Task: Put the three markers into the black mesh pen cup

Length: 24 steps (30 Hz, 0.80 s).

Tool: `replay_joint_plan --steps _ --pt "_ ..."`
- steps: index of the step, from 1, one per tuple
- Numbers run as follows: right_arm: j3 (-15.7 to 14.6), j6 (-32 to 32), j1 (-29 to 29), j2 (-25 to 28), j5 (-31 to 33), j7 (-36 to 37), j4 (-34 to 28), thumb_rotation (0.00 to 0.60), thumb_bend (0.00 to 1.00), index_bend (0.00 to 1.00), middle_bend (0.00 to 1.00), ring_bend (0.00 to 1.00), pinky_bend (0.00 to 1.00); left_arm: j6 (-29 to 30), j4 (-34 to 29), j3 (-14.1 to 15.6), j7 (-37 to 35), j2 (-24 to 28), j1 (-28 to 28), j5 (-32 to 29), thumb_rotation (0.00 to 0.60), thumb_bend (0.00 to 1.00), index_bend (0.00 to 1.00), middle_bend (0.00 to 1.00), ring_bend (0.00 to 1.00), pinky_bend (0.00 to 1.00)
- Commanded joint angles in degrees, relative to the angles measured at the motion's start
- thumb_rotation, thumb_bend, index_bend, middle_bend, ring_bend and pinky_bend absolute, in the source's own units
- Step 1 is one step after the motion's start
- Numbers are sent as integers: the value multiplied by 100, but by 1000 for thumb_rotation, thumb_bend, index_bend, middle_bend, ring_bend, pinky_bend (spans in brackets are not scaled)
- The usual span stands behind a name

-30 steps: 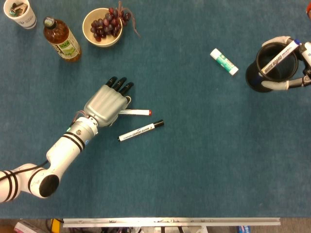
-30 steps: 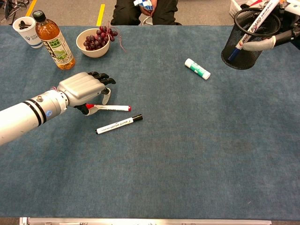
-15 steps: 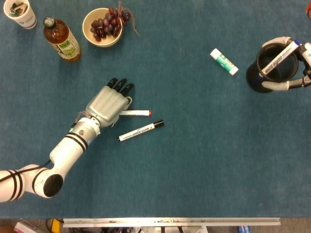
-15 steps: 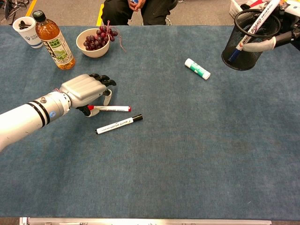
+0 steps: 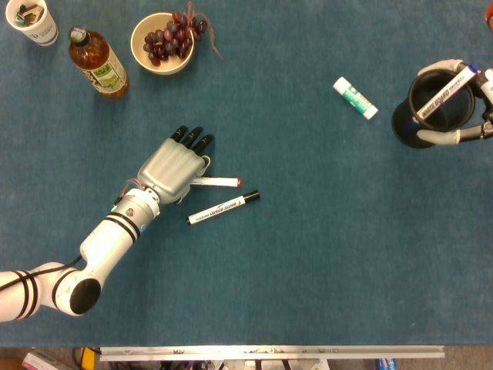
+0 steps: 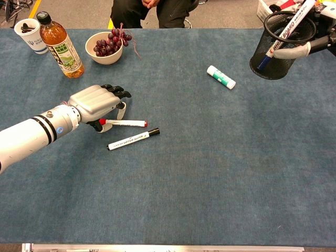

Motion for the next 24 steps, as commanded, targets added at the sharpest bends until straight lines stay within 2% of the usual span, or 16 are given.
replay_joint_plan --steps 1,24 --pt "-2 4 -4 2 3 -4 3 600 313 479 430 342 428 5 4 4 -10 -8 -5 1 600 358 448 91 28 115" --pt "11 0 -10 14 45 -24 -23 600 313 480 430 342 428 75 -8 81 -72 29 -2 22 600 332 437 91 28 115"
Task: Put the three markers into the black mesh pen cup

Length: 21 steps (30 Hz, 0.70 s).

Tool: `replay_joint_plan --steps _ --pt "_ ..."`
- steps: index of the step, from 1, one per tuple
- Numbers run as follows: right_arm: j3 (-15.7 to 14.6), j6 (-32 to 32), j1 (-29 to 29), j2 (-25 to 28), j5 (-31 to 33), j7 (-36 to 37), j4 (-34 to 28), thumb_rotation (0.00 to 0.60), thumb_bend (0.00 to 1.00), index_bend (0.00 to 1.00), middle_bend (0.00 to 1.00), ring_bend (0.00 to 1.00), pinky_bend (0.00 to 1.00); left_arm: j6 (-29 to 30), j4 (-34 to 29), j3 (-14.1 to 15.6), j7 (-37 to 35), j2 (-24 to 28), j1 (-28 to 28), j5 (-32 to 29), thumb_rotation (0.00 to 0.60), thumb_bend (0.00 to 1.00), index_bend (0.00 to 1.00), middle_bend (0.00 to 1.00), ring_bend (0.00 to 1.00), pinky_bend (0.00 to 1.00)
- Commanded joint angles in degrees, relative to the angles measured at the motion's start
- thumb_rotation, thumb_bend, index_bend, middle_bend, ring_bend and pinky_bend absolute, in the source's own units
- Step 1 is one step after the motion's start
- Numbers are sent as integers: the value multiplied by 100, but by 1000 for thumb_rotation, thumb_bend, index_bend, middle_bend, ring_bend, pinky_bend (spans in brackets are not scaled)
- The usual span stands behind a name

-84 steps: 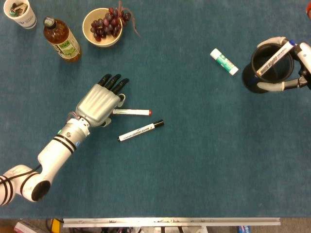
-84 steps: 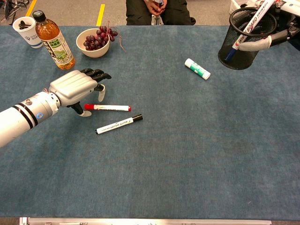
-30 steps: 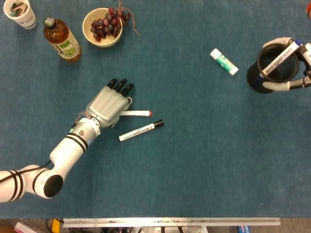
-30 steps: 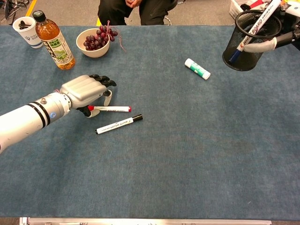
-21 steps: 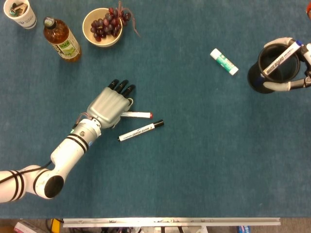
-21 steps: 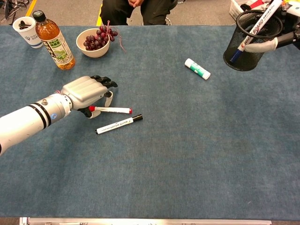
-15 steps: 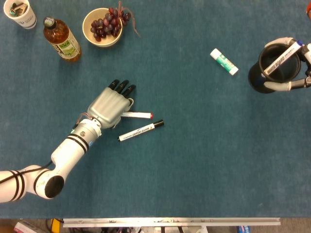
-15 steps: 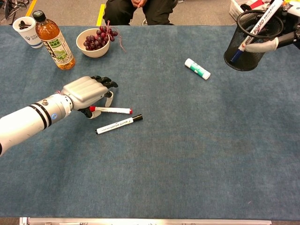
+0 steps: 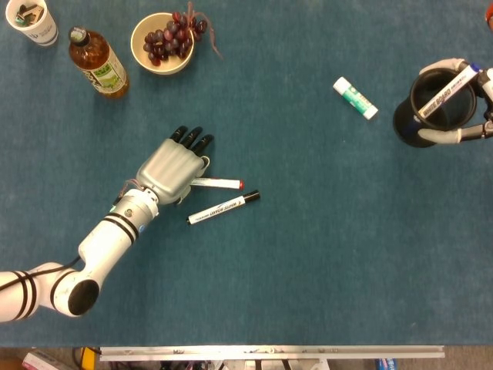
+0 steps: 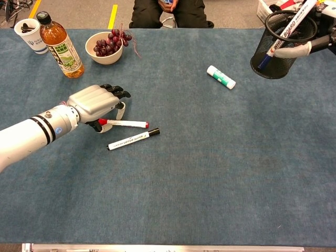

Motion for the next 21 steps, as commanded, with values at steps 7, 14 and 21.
replay_joint_plan --steps 7,14,21 --pt "-7 3 -17 18 16 -39 -42 600 313 480 430 342 428 2 9 25 -39 -24 14 8 600 312 435 90 28 115" --pt "1 11 -30 35 34 -61 -68 600 313 480 430 342 428 33 82 5 -152 -89 26 98 600 312 460 90 29 115" --pt "-3 22 -61 50 52 -49 -54 600 313 481 430 342 428 25 172 -1 -200 -179 27 141 600 312 486 98 30 115"
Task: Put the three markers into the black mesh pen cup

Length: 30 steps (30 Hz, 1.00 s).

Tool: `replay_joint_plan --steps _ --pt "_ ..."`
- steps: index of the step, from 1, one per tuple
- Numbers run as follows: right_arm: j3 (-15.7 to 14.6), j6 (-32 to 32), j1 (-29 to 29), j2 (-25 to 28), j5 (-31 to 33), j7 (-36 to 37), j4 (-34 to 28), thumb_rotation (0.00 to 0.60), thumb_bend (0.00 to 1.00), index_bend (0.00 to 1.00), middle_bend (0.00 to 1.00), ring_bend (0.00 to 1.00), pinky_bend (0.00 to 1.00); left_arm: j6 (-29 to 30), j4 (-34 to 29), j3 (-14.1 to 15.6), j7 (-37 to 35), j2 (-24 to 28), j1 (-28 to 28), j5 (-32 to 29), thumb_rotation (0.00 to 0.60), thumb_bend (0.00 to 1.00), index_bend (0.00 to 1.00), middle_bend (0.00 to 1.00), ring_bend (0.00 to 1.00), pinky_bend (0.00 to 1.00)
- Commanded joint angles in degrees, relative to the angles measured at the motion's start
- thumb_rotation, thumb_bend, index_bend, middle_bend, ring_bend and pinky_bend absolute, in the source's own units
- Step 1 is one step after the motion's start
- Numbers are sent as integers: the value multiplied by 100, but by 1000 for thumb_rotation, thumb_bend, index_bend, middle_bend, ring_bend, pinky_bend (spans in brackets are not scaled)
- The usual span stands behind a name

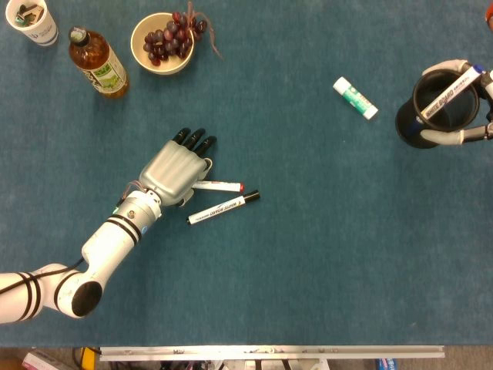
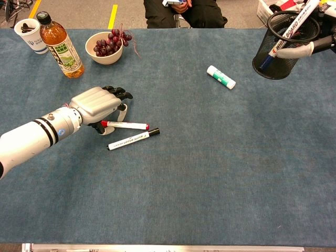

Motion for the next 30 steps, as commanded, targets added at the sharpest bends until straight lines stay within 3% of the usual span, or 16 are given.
replay_joint_plan --steps 1,20,30 --pt "-1 5 -9 5 1 10 6 600 313 482 430 342 428 6 21 -5 -10 -22 1 21 600 312 492 101 30 115" --pt "-15 -18 -31 -23 -25 89 87 600 313 485 430 342 428 38 159 -107 -353 -132 36 227 600 314 566 146 48 122" --pt "-48 -107 64 -65 -150 40 -26 600 313 485 430 342 428 495 -165 -426 -696 270 114 504 600 314 565 146 48 122"
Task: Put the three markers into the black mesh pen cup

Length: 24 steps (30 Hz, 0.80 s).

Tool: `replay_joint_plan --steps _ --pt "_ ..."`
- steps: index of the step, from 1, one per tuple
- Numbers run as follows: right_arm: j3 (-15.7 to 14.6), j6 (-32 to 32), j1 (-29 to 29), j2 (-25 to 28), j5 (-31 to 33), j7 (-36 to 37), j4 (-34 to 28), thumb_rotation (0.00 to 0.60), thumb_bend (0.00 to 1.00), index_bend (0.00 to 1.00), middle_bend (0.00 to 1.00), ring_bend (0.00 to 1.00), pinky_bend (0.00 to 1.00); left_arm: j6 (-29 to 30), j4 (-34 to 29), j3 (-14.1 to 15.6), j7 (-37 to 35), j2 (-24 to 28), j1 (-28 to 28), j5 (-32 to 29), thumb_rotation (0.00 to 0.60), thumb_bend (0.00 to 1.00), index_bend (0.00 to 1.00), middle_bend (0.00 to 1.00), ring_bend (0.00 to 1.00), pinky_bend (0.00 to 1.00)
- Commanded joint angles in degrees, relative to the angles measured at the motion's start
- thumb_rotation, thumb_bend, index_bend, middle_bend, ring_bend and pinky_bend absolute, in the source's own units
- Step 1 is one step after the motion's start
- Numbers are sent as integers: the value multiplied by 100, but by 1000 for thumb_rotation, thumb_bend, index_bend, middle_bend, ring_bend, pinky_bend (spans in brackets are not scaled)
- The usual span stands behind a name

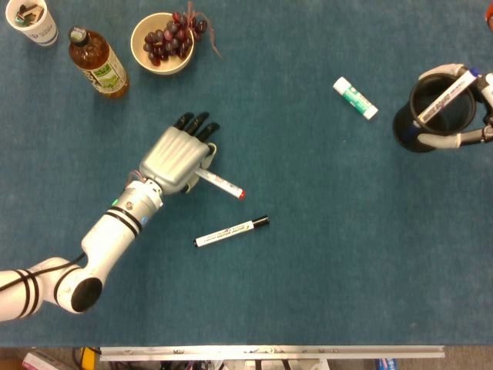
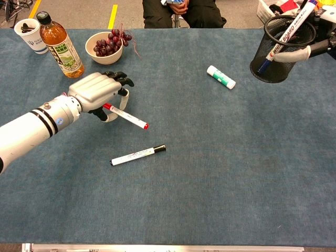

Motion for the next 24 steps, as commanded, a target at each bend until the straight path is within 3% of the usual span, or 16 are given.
replay_joint_plan --steps 1,12,24 --pt "-13 -49 49 -23 -41 -51 -44 600 313 485 430 342 428 193 -136 -107 -95 170 46 121 600 314 565 146 47 122" --pt "3 -329 393 -258 -88 -557 -337 600 314 485 430 342 428 990 -658 -378 -605 895 328 645 600 314 564 152 48 123" --pt "1 -579 690 -777 138 -1238 -386 600 316 485 430 342 428 997 -1556 -545 -1528 1650 517 717 600 314 562 155 48 123"
